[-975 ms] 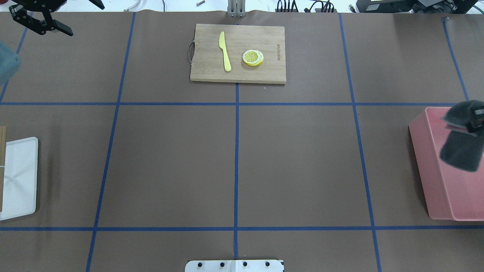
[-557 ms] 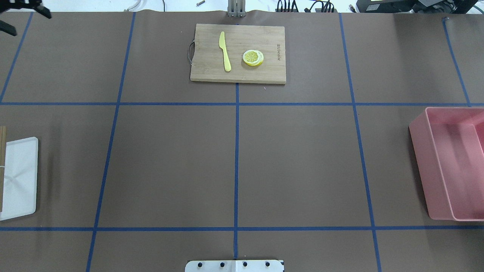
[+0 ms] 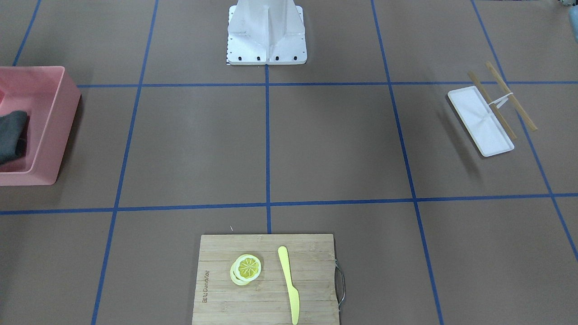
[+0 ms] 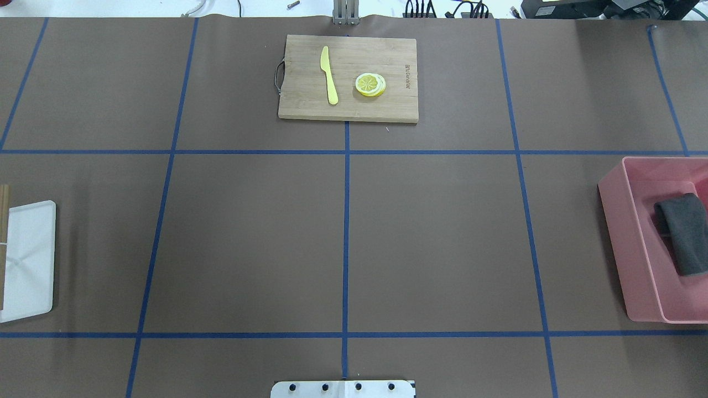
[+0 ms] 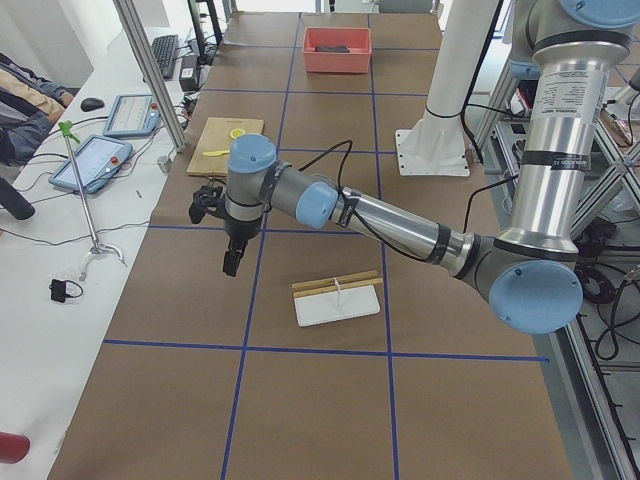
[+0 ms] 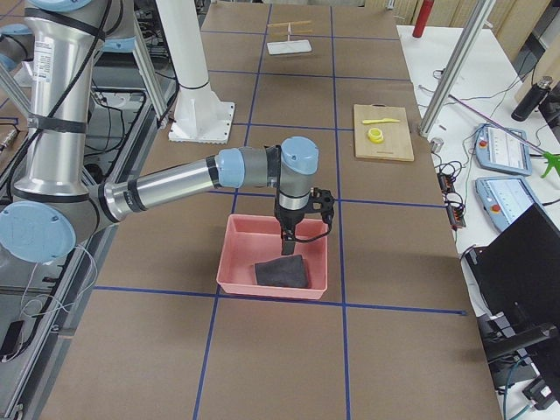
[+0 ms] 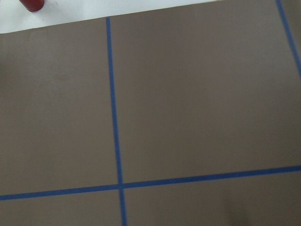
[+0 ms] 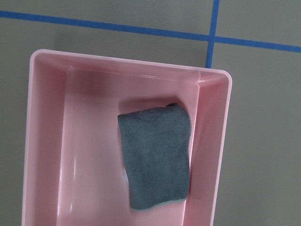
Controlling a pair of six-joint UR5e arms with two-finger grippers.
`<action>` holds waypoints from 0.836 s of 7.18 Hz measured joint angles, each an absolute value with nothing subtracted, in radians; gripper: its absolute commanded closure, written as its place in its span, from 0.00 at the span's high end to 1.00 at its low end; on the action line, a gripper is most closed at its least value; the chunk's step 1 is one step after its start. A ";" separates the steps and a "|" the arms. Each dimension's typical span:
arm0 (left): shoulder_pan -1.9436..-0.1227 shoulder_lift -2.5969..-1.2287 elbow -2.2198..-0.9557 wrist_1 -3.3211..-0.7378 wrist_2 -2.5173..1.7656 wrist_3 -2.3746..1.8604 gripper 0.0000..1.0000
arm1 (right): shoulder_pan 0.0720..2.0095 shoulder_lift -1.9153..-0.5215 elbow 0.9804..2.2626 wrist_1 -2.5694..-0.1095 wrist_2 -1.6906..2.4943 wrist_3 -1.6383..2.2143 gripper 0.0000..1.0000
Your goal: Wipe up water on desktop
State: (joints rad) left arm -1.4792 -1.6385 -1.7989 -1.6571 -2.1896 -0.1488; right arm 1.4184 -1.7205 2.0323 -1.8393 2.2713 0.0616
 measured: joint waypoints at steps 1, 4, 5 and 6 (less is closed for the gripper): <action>-1.503 -1.598 -1.783 -1.648 -2.215 -0.081 0.98 | 1.433 -1.713 2.009 -1.820 2.290 0.077 1.00; -1.553 -1.553 -1.758 -1.562 -2.358 -0.031 0.98 | 1.471 -1.706 1.938 -1.760 2.343 0.102 1.00; -1.558 -1.531 -1.758 -1.558 -2.368 -0.026 0.98 | 1.473 -1.705 1.936 -1.756 2.347 0.104 1.00; -1.560 -1.499 -1.761 -1.571 -2.370 -0.024 0.98 | 1.474 -1.704 1.937 -1.754 2.349 0.105 1.00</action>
State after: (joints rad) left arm -1.5598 -1.4989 -1.7607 -1.5706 -2.3700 -0.0237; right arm 1.4742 -1.7044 1.9373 -1.7542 2.3489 0.1047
